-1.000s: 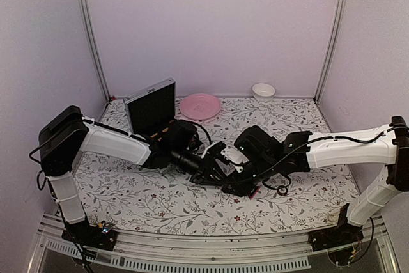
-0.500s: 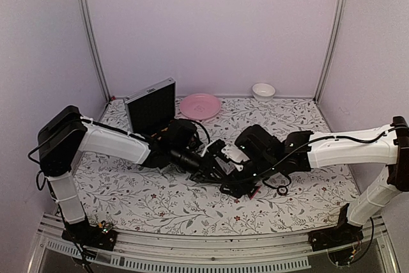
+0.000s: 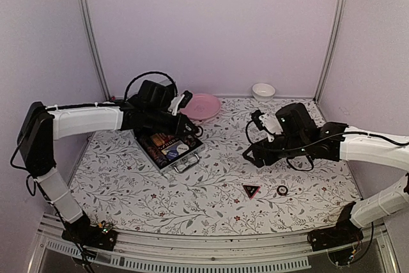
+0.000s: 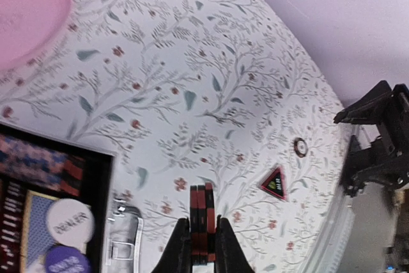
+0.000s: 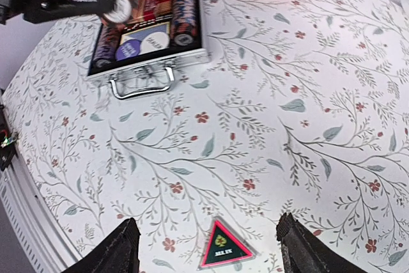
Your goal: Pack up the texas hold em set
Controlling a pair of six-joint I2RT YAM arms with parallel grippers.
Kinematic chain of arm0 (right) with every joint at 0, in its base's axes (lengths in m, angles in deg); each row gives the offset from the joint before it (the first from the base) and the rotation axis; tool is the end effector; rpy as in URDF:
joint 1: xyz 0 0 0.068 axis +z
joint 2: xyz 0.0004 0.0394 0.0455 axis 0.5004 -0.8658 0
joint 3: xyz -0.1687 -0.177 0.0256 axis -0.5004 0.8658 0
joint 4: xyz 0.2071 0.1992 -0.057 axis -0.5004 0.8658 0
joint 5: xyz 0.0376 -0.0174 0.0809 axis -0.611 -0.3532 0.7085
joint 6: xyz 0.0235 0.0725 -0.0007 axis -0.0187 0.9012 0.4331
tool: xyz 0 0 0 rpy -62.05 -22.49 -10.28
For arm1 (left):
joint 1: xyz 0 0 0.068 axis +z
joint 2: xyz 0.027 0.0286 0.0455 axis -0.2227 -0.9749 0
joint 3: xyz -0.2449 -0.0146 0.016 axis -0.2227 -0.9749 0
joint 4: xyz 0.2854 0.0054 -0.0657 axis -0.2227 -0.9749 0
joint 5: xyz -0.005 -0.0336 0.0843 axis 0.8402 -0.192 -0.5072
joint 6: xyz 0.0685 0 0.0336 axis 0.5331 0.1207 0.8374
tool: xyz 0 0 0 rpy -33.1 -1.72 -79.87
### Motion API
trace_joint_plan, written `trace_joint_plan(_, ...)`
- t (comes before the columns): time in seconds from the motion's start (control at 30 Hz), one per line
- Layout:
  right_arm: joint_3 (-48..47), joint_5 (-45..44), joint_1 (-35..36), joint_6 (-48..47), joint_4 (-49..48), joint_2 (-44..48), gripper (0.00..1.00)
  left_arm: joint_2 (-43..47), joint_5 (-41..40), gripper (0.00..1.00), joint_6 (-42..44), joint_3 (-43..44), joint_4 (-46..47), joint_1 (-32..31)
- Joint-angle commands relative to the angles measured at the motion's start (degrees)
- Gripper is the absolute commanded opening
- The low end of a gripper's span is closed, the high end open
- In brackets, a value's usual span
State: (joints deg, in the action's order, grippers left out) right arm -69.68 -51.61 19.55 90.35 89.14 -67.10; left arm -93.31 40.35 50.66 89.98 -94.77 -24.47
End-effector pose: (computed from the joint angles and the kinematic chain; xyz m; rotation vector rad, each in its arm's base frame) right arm 0.2181 0.2571 0.2031 -0.7391 2.2486 0.5643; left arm 0.3205 -0.2810 0.1839 0.6111 2.2996 -1.0416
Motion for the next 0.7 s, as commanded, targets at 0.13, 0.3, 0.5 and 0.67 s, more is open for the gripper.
trace_joint_plan(0.13,9.16,8.07,-8.23,3.19,-13.87,1.18,0.80,-6.46,-15.21,0.00,28.34,12.03,-18.16,2.16)
trace_joint_plan(0.3,11.40,10.17,-8.95,5.02,-18.29,0.45,0.81,-10.21,-10.39,0.00,32.11,14.41,-18.22,2.63)
trace_joint_plan(0.5,12.51,9.64,-9.15,6.32,-19.62,0.47,0.81,-15.88,-8.48,0.00,33.00,18.38,-18.88,2.54)
trace_joint_plan(0.67,13.24,9.51,-9.72,6.67,-20.00,1.38,0.82,-19.03,-10.04,0.00,33.56,19.97,-19.27,2.54)
